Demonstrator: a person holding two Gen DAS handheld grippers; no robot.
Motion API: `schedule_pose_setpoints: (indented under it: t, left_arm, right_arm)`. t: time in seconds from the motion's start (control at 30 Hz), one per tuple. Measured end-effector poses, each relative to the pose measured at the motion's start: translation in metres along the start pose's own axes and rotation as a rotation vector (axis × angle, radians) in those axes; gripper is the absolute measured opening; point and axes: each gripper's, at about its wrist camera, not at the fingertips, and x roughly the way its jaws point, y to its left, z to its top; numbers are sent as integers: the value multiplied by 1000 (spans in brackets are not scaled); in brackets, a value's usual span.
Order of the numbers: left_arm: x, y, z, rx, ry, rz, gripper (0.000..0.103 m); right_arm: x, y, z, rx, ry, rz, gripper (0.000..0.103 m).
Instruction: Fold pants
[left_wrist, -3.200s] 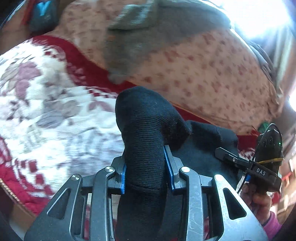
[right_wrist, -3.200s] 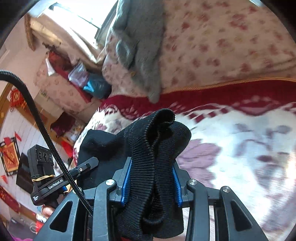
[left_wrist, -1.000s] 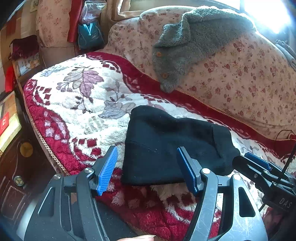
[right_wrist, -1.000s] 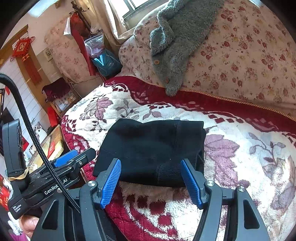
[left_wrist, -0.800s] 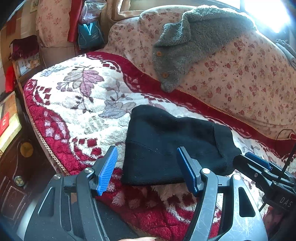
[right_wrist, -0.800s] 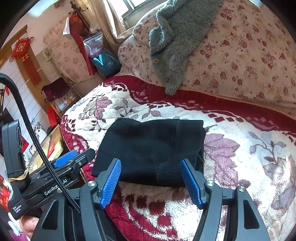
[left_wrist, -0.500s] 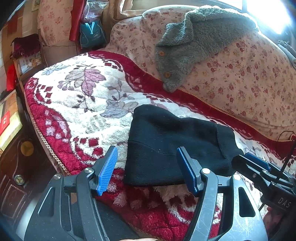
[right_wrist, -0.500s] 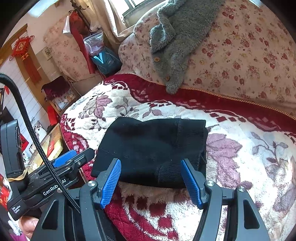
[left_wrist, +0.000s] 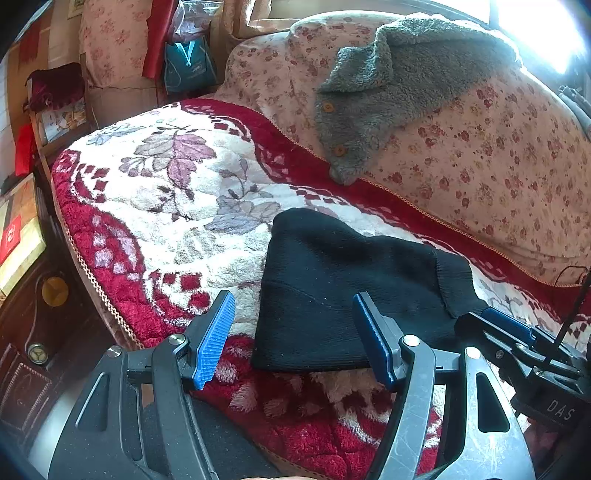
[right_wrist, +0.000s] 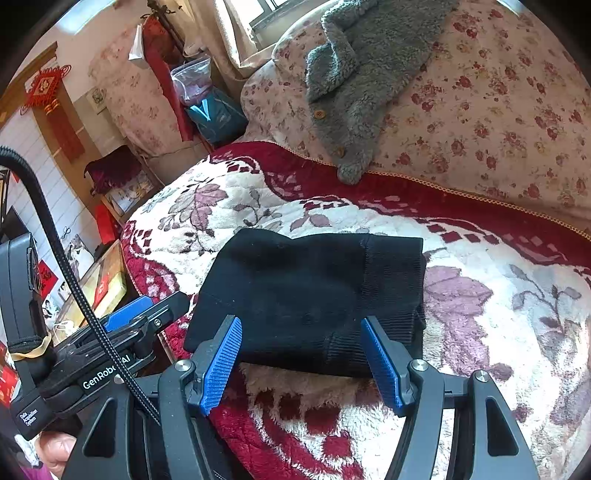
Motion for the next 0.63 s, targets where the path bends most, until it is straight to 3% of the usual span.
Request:
schedule_pose_setpoints:
  t: [0.47,0.63]
  left_arm:
    - [-3,-10,-2,21,-31,2,66]
    - [-9,-40,-3,66,-27,-68,66]
  right_arm:
    - [0,-5,-3,23,-2,10,64]
    - [-27,-25,-4,48,-46,-16,64]
